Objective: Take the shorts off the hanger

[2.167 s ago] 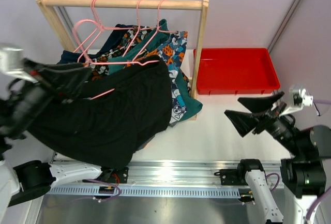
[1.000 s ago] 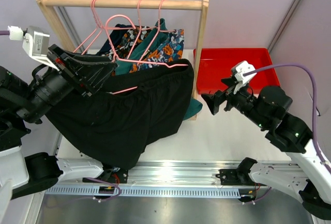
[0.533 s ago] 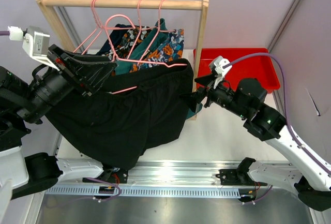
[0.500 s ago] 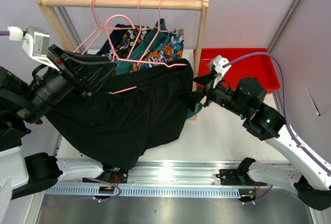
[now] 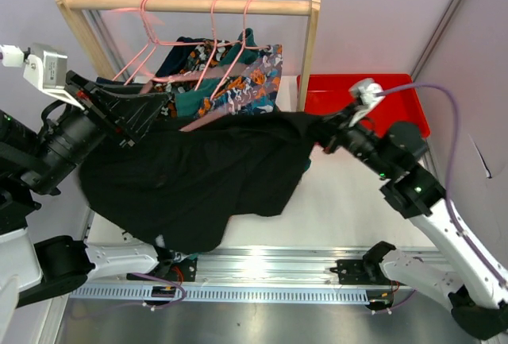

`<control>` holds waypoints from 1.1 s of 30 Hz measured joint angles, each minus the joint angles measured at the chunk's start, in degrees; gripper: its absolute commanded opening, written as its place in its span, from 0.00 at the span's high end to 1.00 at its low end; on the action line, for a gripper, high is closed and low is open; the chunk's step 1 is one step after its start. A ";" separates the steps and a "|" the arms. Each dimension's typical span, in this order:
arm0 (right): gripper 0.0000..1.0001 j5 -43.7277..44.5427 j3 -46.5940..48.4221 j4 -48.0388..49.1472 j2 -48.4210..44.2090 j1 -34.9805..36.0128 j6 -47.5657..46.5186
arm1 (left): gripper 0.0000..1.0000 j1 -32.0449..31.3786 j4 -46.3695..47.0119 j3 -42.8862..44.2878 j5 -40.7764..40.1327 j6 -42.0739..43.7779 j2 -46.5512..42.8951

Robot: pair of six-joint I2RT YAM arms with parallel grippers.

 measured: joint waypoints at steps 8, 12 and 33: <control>1.00 1.99 0.59 -4.68 -8.41 -17.40 2.82 | 1.00 -0.04 1.07 -4.46 -4.74 1.18 -3.30; 1.00 0.98 -1.01 -5.40 -8.87 -17.11 4.90 | 1.00 -0.04 2.71 -4.48 -5.73 1.40 -4.96; 1.00 14.80 54.49 -21.73 29.22 -32.83 -0.44 | 1.00 -0.04 -11.45 -9.53 -21.35 1.31 3.98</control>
